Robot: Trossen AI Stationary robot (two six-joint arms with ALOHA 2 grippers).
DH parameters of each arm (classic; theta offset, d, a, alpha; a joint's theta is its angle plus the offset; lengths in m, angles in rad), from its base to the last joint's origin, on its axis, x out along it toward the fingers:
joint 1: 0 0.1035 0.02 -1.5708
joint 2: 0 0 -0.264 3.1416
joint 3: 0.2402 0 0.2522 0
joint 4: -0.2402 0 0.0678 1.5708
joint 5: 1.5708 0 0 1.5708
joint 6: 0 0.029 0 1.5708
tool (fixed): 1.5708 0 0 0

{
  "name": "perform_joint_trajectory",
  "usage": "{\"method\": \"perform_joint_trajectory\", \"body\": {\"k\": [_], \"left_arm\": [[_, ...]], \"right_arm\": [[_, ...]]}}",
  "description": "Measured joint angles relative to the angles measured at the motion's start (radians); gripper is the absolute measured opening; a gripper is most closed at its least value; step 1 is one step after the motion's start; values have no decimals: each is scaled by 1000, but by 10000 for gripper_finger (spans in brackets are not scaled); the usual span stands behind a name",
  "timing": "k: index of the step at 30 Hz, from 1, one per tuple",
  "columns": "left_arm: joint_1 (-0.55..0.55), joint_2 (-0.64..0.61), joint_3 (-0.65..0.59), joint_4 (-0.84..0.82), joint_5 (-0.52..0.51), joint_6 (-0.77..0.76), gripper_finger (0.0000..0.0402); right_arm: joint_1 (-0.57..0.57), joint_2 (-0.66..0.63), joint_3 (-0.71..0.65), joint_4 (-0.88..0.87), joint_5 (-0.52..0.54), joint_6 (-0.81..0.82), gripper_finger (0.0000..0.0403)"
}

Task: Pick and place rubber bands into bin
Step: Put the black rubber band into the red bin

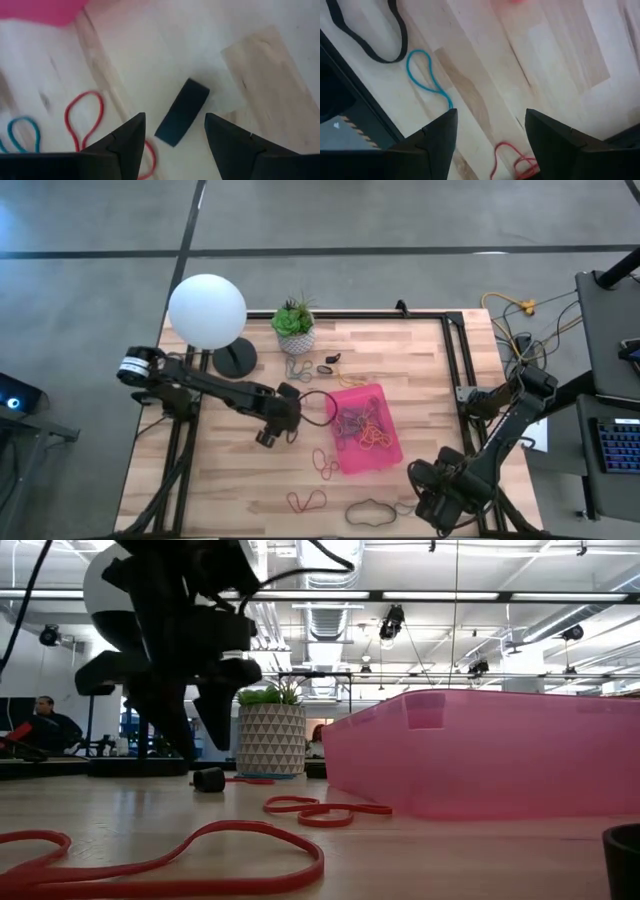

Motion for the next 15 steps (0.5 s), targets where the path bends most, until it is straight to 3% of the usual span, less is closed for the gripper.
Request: {"method": "perform_joint_trajectory", "body": {"k": [15], "left_arm": [[44,116,29,-25,76,92,180]], "right_arm": [[0,0,0,-23,12,-71,219]]}}
